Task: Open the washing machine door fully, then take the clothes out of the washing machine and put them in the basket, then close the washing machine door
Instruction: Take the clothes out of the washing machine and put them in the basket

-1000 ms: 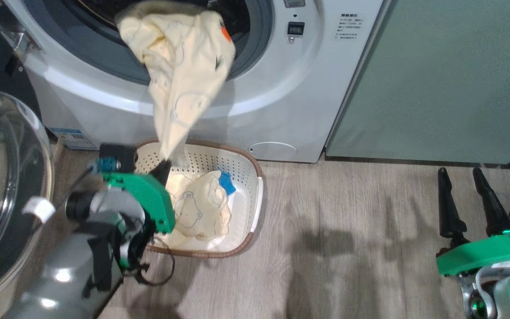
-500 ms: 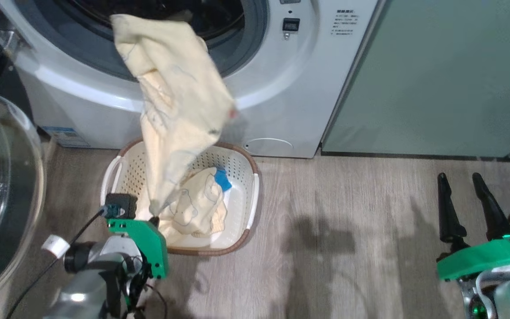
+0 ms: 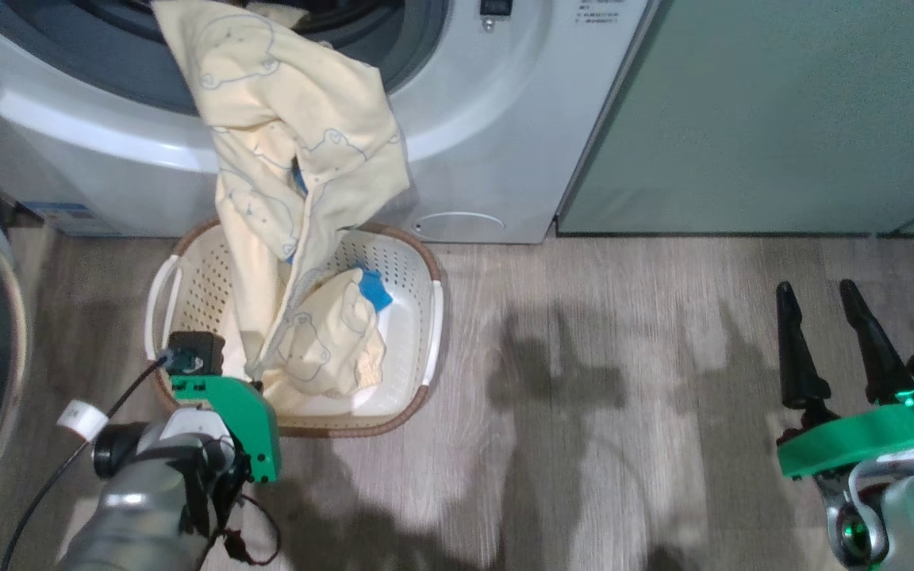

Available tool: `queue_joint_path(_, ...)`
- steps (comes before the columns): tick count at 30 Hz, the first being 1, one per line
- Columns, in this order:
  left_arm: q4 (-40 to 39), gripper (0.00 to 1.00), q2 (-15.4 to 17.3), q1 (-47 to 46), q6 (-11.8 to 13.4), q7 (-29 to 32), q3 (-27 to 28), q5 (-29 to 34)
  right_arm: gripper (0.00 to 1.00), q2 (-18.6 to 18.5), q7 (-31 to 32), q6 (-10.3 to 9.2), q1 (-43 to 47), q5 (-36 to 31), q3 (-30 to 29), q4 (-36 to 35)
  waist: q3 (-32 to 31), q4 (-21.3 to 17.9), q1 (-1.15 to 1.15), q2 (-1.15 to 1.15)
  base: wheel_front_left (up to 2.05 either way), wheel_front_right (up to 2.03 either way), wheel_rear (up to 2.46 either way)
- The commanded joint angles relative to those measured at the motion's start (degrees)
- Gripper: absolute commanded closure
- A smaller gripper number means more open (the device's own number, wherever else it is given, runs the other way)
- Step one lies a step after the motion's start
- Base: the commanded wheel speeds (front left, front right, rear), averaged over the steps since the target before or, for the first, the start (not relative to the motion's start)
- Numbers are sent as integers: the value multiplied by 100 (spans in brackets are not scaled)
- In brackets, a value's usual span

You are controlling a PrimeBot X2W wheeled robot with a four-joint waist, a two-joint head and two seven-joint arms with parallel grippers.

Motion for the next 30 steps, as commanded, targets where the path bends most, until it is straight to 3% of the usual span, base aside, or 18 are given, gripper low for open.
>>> queue_joint_path(1, 48, 100, 124, -115, -21, -4, 88, -40, 0, -58, -55, 1, -136, -25, 105, -183, 92, -55, 0, 0, 0, 0, 0)
queue_joint_path(11, 233, 100, 137, -195, 11, -253, 93, -59, 0, -27, -55, 1, -181, -45, 99, -184, 170, -135, 0, 0, 0, 0, 0)
queue_joint_path(13, 245, 63, 129, -160, 6, -338, 94, -62, 0, -21, -55, 1, -154, -46, 91, -170, 120, -129, 0, 0, 0, 0, 0)
queue_joint_path(14, 250, 53, 119, -141, 1, -363, 93, -65, 0, -18, -55, 1, -143, -46, 84, -161, 88, -118, 0, 0, 0, 0, 0)
queue_joint_path(16, 255, 0, 113, -125, -20, -462, 124, -89, 0, -13, -55, 1, -120, -47, 71, -144, 26, -92, 0, 0, 0, 0, 0)
queue_joint_path(25, 122, 0, 213, -252, -103, -675, 298, -76, 0, -4, -55, 1, -26, -48, 71, -124, -226, 1, 0, 0, 0, 0, 0)
queue_joint_path(30, -631, 0, 474, -230, -2, -681, 728, 169, 0, -8, -55, 1, 62, -40, 67, -109, -382, 43, 0, 0, 0, 0, 0)
